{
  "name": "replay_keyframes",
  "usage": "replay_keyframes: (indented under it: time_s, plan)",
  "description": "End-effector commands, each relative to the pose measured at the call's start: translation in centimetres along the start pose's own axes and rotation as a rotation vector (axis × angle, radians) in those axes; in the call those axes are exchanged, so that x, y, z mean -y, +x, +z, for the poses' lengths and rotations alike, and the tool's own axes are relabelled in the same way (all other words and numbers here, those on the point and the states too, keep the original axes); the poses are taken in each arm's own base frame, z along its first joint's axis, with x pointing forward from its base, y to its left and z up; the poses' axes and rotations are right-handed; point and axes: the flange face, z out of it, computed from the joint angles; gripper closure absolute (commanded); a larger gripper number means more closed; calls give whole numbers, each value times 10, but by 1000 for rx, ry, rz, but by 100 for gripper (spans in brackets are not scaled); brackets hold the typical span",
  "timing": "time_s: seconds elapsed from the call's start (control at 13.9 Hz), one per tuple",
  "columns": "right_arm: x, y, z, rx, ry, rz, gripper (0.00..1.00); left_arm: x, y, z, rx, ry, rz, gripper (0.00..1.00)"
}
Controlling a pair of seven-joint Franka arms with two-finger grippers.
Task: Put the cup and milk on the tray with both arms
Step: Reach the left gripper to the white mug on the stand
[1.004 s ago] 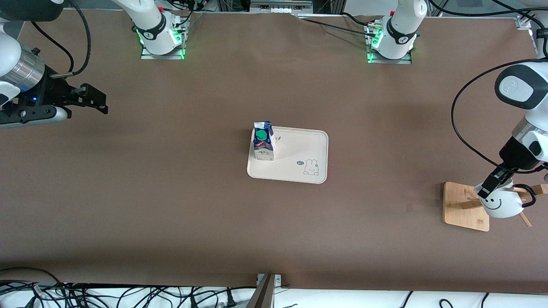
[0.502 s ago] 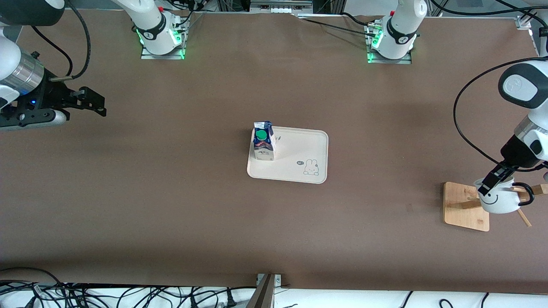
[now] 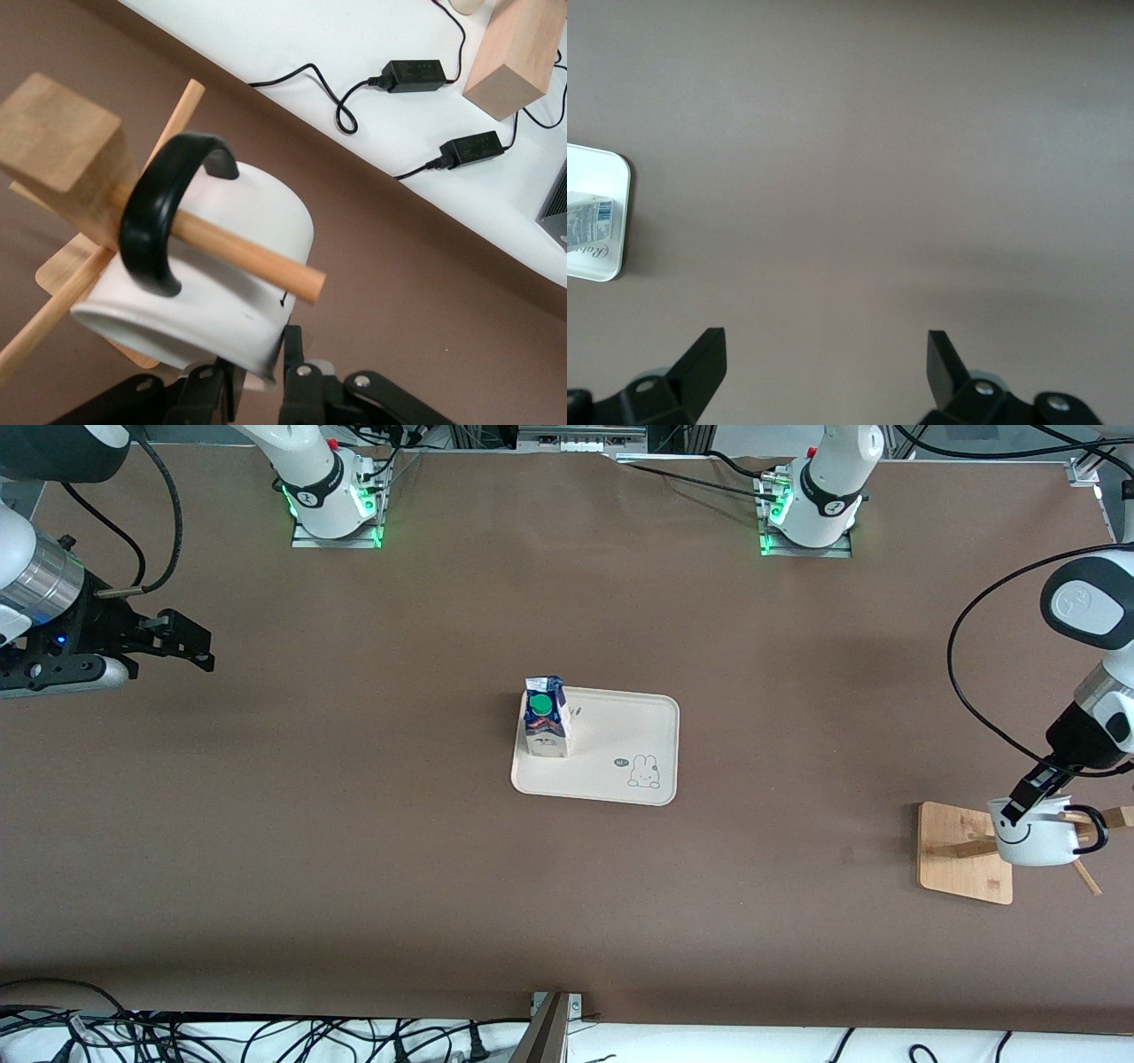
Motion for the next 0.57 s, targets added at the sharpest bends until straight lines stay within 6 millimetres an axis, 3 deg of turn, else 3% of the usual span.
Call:
replay_keyframes:
  time_s: [0.0, 0.5]
  plan:
    - [-2, 2, -5, -9, -3, 6, 0, 4, -3, -14, 59, -7, 45, 100]
    - [-4, 2, -5, -9, -2, 9, 0, -4, 0, -24, 62, -16, 51, 100]
